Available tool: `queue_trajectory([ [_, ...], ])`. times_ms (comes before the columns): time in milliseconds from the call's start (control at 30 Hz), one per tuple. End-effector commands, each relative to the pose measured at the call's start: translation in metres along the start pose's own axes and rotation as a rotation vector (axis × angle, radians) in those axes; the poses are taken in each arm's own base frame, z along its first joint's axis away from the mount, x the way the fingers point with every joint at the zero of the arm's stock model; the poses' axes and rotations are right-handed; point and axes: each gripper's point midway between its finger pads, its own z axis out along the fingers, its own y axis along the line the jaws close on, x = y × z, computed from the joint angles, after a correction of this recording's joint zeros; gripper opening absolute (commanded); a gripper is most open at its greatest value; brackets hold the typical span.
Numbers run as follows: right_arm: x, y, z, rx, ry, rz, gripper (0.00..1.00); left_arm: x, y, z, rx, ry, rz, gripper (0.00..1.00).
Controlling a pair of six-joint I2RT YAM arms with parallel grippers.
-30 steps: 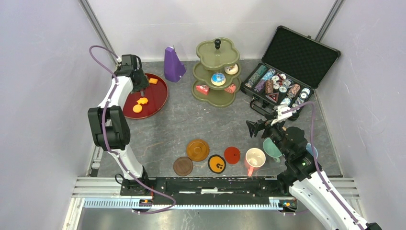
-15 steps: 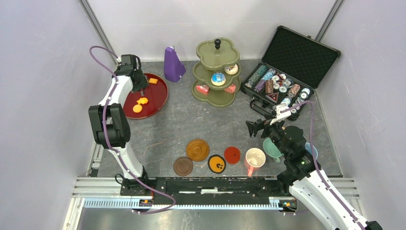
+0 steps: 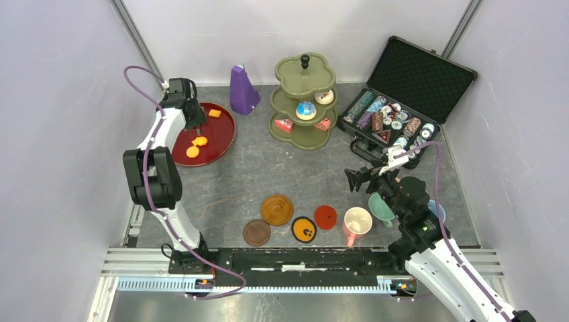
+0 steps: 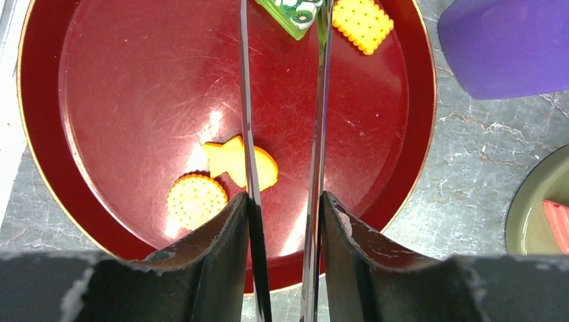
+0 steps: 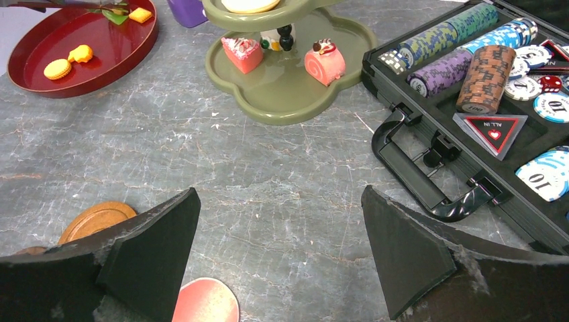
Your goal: Serve the afternoon tea
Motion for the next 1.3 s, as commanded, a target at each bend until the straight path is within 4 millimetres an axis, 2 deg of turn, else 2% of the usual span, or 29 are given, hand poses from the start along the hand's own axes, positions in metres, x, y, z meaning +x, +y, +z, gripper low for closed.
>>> queue_trajectory([
  [0, -0.017, 0.002, 0.0, -0.005, -0.051, -0.001, 0.98, -0.027, 0.001, -0.031, 0.013, -0.107, -0.027, 0.35],
  [300, -0.015, 0.002, 0.0, -0.007, -0.052, 0.003, 0.98, -0.02, -0.002, -0.068, 0.067, -0.102, -0.033, 0.33],
  [400, -0.016, 0.001, -0.001, -0.004, -0.058, 0.004, 0.98, -0.008, -0.013, -0.091, 0.133, -0.102, -0.024, 0.33],
  [533, -0.016, 0.001, 0.0, -0.004, -0.059, 0.005, 0.98, 0.021, -0.028, -0.12, 0.2, -0.104, 0.016, 0.34],
  [567, -0.017, 0.001, 0.0, -0.004, -0.06, 0.005, 0.98, 0.035, -0.044, -0.129, 0.235, -0.093, 0.055, 0.34],
  [700, -0.021, 0.004, 0.003, -0.015, -0.064, -0.002, 0.98, 0.086, -0.084, -0.16, 0.346, -0.066, 0.126, 0.34],
  [800, -0.025, 0.004, 0.004, -0.013, -0.065, -0.011, 0.98, 0.127, -0.124, -0.185, 0.458, -0.042, 0.168, 0.34],
  [967, -0.028, 0.004, 0.003, -0.013, -0.074, -0.008, 0.98, 0.175, -0.181, -0.209, 0.579, -0.029, 0.205, 0.34],
  [1100, -0.027, 0.004, 0.001, -0.012, -0.066, -0.007, 0.98, 0.196, -0.215, -0.208, 0.618, -0.015, 0.243, 0.34],
  [1267, -0.026, 0.0, -0.003, 0.006, -0.065, -0.007, 0.98, 0.2, -0.246, -0.203, 0.645, -0.035, 0.265, 0.34],
])
